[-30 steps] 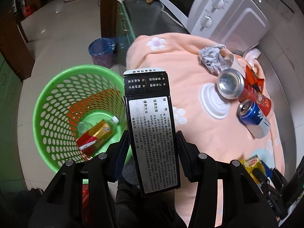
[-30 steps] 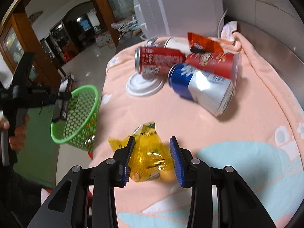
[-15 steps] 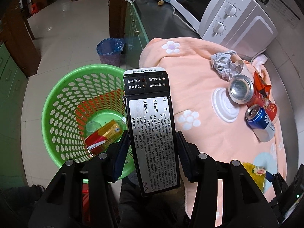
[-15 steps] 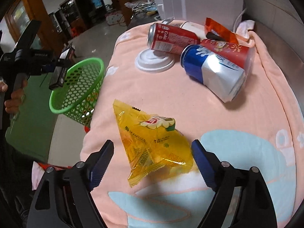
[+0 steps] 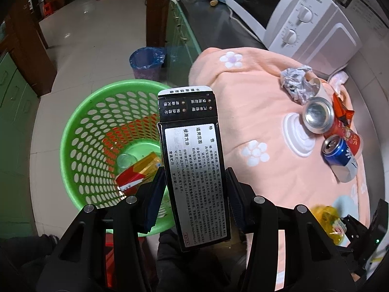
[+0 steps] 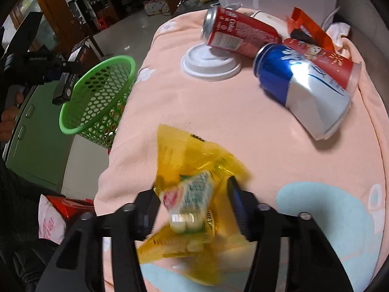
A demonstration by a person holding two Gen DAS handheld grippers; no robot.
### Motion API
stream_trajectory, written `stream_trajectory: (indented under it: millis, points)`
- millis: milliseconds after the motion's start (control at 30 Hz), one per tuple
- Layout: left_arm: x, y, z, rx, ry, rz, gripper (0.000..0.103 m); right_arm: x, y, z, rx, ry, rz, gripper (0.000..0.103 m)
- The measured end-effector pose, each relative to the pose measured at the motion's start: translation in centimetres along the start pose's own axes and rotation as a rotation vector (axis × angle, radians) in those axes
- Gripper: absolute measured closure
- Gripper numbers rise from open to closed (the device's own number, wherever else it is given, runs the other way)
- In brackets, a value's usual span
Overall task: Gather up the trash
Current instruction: 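Carry the box to the basket with the left tool while the right tool grasps the yellow snack bag, then drop the box into the basket with the left tool while the right tool drops the snack bag in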
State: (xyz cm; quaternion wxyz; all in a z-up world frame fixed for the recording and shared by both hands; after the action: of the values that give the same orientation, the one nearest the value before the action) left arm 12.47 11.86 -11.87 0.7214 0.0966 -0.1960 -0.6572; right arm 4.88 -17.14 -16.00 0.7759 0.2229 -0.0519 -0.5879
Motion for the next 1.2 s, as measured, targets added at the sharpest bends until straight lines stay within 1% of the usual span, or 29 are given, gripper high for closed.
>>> stream_trajectory:
  millis: [100,267,500,733,933,967,1133,1200]
  points:
    - [-1.0,-0.1,-0.3,-0.007,0.016,0.012,0.054,-0.4,0.2,0.1,0.006,0.005,0.004,0.062]
    - [-3.3,-0.1,-1.3,-0.030,0.051,0.038,0.054,-1.4,1.4,0.8,0.036,0.022,0.011,0.063]
    - [-6.2,0.3,-2.9,-0.059,0.095,0.060,0.054,-4.1,4.1,0.8,0.073,0.062,0.037,0.063]
    - [-8.6,0.2,-4.3,-0.093,0.124,0.086,0.051,-7.9,7.8,0.6,0.111,0.121,0.081,0.063]
    - [-9.9,-0.3,-4.5,-0.101,0.111,0.115,0.051,-11.0,10.7,-0.1,0.139,0.167,0.114,0.063]
    - [-10.1,-0.4,-4.4,-0.100,0.110,0.118,0.049,-11.5,11.3,-0.3,0.140,0.175,0.120,0.063]
    - [-11.0,-0.7,-3.9,-0.086,0.112,0.133,0.048,-14.0,13.3,-1.6,0.145,0.206,0.146,0.063]
    - [-11.3,-0.8,-3.5,-0.074,0.120,0.137,0.045,-14.8,14.1,-2.4,0.143,0.217,0.147,0.063]
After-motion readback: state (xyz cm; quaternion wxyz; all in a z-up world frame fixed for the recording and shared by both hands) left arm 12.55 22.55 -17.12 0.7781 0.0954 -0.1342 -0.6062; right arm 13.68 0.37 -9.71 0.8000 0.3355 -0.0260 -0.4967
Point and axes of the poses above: each gripper's, at about its wrist camera, not at the fingertips, and z roughly against the way its jaws point, x to its right, y to its top, the point moved 3 cm from there along -z, roughly the way its jaws point, and after that the axes turned 5 degrees about -z, right-handed, at the moved point
